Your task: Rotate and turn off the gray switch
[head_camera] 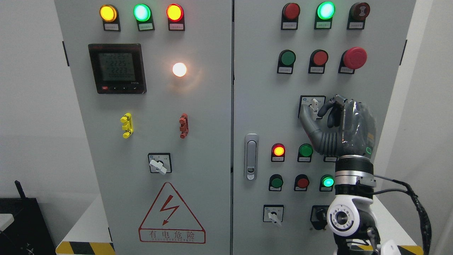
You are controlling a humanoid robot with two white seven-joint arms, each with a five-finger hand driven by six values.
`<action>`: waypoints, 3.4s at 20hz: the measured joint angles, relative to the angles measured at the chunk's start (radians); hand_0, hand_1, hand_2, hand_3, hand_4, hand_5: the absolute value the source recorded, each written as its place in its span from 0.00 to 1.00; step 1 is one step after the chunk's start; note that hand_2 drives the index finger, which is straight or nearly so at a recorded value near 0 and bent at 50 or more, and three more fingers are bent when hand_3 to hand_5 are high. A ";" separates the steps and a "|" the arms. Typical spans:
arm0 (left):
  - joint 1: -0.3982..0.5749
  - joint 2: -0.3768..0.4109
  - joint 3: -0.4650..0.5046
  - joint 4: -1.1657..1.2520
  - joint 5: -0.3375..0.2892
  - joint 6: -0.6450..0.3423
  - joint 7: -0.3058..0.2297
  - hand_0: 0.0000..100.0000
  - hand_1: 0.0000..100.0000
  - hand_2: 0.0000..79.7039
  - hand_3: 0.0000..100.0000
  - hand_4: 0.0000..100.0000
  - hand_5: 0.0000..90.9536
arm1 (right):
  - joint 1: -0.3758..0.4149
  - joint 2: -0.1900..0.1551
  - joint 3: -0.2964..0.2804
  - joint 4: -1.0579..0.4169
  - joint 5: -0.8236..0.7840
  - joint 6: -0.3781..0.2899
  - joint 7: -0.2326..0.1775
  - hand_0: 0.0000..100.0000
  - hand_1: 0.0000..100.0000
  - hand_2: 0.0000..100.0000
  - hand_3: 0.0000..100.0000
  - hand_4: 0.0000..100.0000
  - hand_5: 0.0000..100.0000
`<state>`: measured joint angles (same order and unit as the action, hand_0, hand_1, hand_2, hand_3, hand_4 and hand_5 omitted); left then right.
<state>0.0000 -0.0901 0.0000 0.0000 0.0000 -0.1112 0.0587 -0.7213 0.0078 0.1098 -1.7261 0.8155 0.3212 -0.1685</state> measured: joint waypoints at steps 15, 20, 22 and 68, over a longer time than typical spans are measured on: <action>0.000 0.000 0.000 0.000 0.000 0.000 -0.001 0.12 0.39 0.00 0.00 0.00 0.00 | 0.050 -0.015 -0.006 -0.066 -0.002 -0.003 -0.003 0.25 0.42 0.71 1.00 1.00 1.00; 0.000 0.000 0.000 0.000 0.000 0.000 -0.002 0.12 0.39 0.00 0.00 0.00 0.00 | 0.073 -0.033 -0.008 -0.112 -0.004 -0.029 -0.024 0.25 0.36 0.70 1.00 1.00 1.00; 0.000 0.000 0.000 0.000 0.000 0.000 -0.003 0.12 0.39 0.00 0.00 0.00 0.00 | 0.087 -0.043 -0.009 -0.134 -0.004 -0.038 -0.030 0.27 0.32 0.67 1.00 1.00 1.00; 0.000 0.000 0.000 0.000 0.000 0.000 0.001 0.12 0.39 0.00 0.00 0.00 0.00 | 0.355 -0.278 -0.022 -0.348 -0.004 -0.340 0.068 0.28 0.16 0.10 0.09 0.00 0.00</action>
<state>0.0000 -0.0901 0.0000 0.0000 0.0000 -0.1112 0.0594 -0.3663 -0.2704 0.0882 -2.0743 0.8113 -0.0192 -0.1004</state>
